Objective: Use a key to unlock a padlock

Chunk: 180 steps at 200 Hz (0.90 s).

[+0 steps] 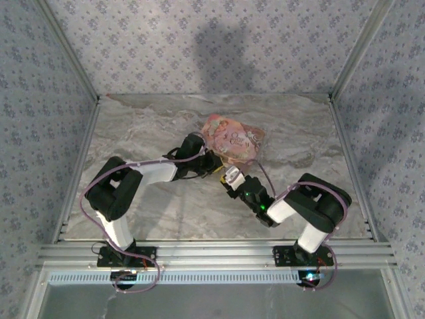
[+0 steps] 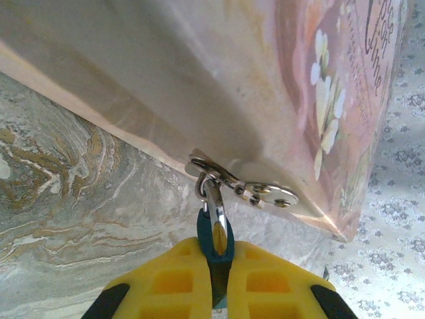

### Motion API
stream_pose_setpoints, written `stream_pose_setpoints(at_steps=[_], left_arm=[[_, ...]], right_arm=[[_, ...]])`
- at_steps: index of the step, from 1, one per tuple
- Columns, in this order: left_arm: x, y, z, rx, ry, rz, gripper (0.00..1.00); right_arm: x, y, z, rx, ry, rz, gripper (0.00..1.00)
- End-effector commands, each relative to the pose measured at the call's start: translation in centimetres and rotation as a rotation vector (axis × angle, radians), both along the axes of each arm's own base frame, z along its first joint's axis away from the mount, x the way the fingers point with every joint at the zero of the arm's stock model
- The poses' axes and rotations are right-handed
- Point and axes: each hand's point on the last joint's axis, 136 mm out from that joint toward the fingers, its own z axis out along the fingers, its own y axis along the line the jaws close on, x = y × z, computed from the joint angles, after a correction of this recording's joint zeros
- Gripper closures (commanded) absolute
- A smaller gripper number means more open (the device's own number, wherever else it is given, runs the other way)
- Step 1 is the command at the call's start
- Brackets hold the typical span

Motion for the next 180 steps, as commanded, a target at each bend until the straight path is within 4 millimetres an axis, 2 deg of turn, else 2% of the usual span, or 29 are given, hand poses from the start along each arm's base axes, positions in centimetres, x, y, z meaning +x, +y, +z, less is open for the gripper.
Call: stream_pose_setpoints(at_steps=[1, 58, 80, 127, 180], left_arm=[[0.3, -1.1, 4.5, -0.091, -0.146, -0.068, 1.00], [0.2, -1.0, 4.2, -0.097, -0.138, -0.062, 1.00], [0.1, -0.9, 4.0, -0.095, -0.132, -0.059, 1.00], [0.1, -0.9, 4.0, -0.100, -0.132, -0.056, 1.00], [0.1, -0.9, 4.1, -0.102, -0.134, -0.058, 1.00]], right_arm=[[0.1, 0.1, 0.2, -0.092, -0.072, -0.026, 0.62], [0.6, 0.1, 0.0, -0.128, -0.117, -0.065, 0.62], [0.8, 0.1, 0.5, -0.118, -0.133, -0.074, 0.61], [1.0, 0.9, 0.3, -0.116, -0.127, -0.048, 0.62], [1.7, 1.6, 0.4, -0.102, -0.131, -0.048, 0.66]])
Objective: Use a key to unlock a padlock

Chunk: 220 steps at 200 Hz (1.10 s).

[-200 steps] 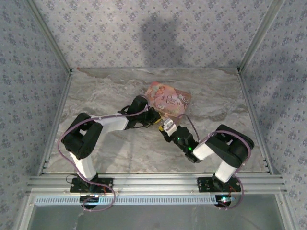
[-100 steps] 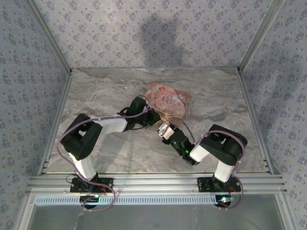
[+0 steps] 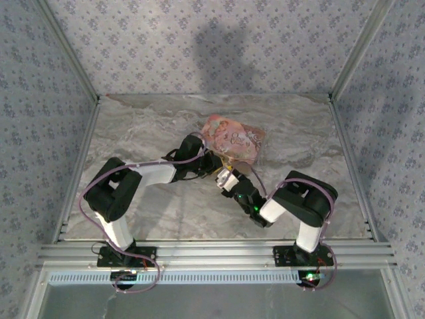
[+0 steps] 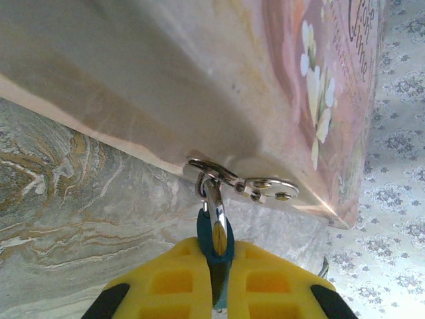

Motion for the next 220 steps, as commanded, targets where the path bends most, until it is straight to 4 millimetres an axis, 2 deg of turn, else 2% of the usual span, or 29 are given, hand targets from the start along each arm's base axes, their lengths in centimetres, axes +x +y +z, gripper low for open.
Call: stream_pose_setpoints(at_steps=[1, 64, 141, 204, 220], left_arm=[[0.3, -0.7, 3.6, -0.078, -0.095, -0.030, 1.00], [0.3, -0.7, 3.7, -0.084, -0.096, -0.026, 1.00], [0.4, -0.8, 3.8, -0.088, -0.097, -0.024, 1.00], [0.5, -0.8, 3.8, -0.088, -0.097, -0.024, 1.00], [0.4, -0.8, 3.8, -0.087, -0.096, -0.024, 1.00]], right_arm=[[0.7, 0.6, 0.9, 0.029, -0.029, -0.003, 0.67], [0.6, 0.0, 0.4, 0.034, -0.009, -0.022, 0.78], [0.1, -1.3, -0.6, 0.025, 0.018, -0.056, 0.76], [0.7, -0.8, -0.2, 0.036, 0.011, -0.050, 0.79], [0.8, -0.8, -0.2, 0.042, 0.012, -0.052, 0.84]])
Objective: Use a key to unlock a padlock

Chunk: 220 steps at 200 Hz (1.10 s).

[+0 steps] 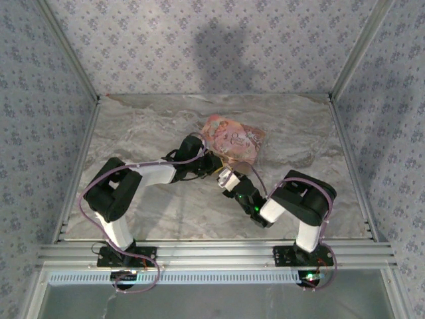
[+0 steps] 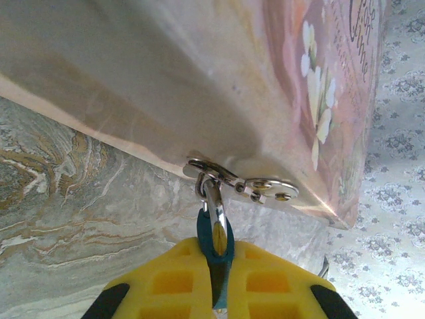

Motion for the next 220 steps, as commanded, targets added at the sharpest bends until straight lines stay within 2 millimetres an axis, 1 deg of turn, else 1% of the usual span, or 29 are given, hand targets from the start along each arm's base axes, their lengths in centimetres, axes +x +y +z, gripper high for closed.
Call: stream_pose_setpoints(at_steps=[1, 11, 38, 55, 109, 178, 207, 220], left_arm=[[0.5, -0.9, 3.9, -0.086, -0.095, -0.024, 1.00], [0.5, -0.8, 3.9, -0.085, -0.094, -0.023, 1.00], [0.5, -1.0, 3.9, -0.088, -0.094, -0.028, 1.00], [0.5, -1.0, 3.9, -0.088, -0.093, -0.028, 1.00], [0.4, -1.1, 3.8, -0.091, -0.088, -0.034, 1.00], [-0.1, -1.5, 3.5, -0.086, -0.064, -0.050, 1.00], [-0.1, -1.6, 3.4, -0.088, -0.062, -0.055, 1.00], [-0.1, -1.7, 3.4, -0.090, -0.059, -0.057, 1.00]], right_arm=[[0.6, 0.1, 0.5, 0.035, -0.008, -0.017, 0.84], [0.6, 0.2, 0.4, 0.037, -0.006, -0.017, 0.85], [0.7, 0.2, 0.5, 0.039, -0.005, -0.016, 0.92], [0.8, 0.3, 0.5, 0.039, -0.003, -0.016, 1.00], [1.3, 0.3, 0.4, 0.034, -0.003, -0.028, 1.00], [3.1, -0.1, 0.8, 0.025, -0.015, -0.054, 1.00], [3.5, 0.0, 1.2, 0.066, -0.002, -0.054, 1.00], [3.6, 0.0, 1.5, 0.117, 0.019, -0.066, 1.00]])
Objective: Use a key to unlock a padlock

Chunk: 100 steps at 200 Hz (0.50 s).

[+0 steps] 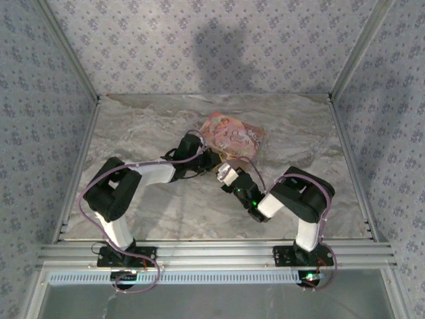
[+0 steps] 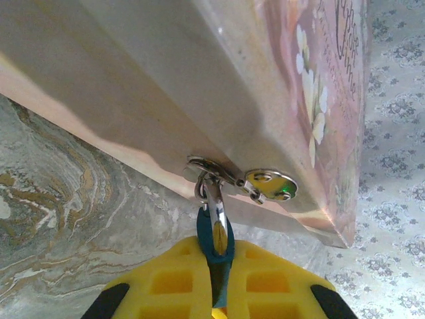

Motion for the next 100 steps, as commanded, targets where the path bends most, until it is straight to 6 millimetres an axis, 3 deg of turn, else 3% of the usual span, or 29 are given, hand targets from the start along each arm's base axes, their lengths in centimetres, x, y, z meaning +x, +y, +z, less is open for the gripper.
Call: stream_pose_setpoints(at_steps=[1, 39, 100], left_arm=[[-1.5, -2.1, 2.8, -0.084, -0.017, -0.107, 1.00], [-1.5, -2.2, 2.8, -0.087, -0.018, -0.108, 1.00], [-1.6, -2.3, 2.8, -0.087, -0.018, -0.110, 1.00]], right_arm=[[1.6, -0.5, 1.1, 0.090, 0.011, -0.065, 1.00], [1.8, -0.4, 1.6, 0.332, 0.135, -0.092, 1.00], [2.8, -1.5, 1.3, 0.555, 0.234, -0.134, 1.00]])
